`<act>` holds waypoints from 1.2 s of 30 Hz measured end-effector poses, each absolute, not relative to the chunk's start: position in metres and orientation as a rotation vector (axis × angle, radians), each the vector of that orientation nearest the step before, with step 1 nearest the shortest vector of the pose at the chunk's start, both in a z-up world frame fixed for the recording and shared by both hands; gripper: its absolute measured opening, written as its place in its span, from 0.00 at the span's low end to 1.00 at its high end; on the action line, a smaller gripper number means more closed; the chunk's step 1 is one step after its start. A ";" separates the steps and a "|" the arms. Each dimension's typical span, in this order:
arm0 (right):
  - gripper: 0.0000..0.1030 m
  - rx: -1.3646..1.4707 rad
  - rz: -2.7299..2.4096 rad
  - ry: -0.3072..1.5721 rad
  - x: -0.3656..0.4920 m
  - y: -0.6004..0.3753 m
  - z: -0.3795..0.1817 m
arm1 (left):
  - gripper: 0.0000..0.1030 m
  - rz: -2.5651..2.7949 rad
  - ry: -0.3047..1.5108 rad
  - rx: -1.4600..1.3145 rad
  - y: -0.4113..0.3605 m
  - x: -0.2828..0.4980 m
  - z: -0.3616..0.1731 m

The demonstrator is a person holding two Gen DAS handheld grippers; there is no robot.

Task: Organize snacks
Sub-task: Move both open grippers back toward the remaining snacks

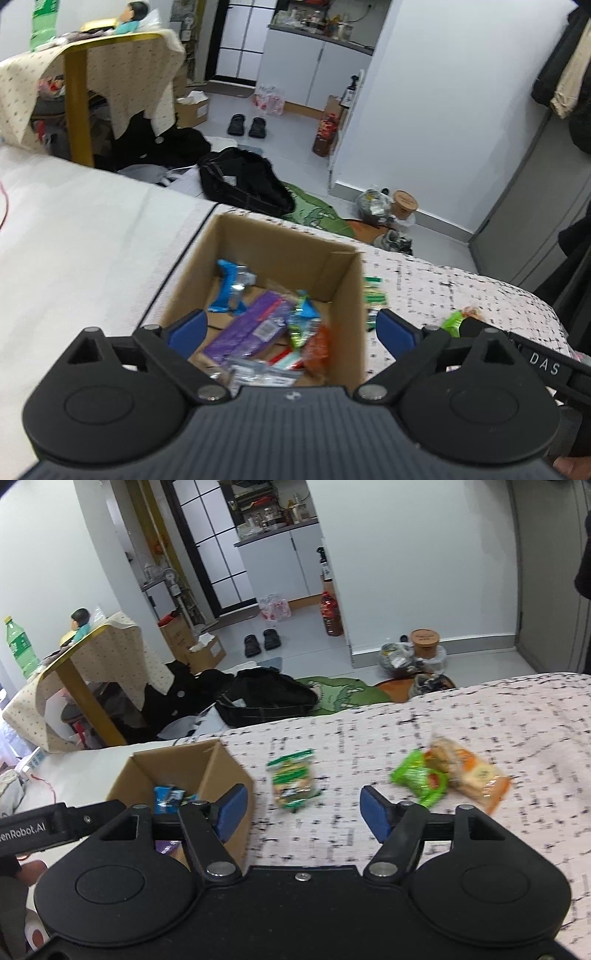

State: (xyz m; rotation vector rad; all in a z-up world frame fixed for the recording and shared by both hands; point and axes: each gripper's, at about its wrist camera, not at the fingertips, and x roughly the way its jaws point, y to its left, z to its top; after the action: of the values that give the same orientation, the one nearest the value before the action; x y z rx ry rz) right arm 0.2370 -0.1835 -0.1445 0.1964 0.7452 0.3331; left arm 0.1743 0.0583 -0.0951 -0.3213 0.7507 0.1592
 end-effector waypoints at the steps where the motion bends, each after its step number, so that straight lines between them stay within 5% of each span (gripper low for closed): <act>1: 0.69 0.196 0.325 0.744 0.236 -0.189 -0.144 | 0.95 0.150 0.750 -0.317 0.054 0.175 -0.094; 36: 0.87 0.147 0.298 0.782 0.252 -0.277 -0.165 | 0.96 0.036 0.841 -0.099 -0.059 0.229 -0.101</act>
State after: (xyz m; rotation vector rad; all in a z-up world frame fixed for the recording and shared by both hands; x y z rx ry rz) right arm 0.2520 -0.2768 -0.1649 0.1474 0.7818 0.2978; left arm 0.2286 -0.0593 -0.1007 -0.0994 0.8414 0.0359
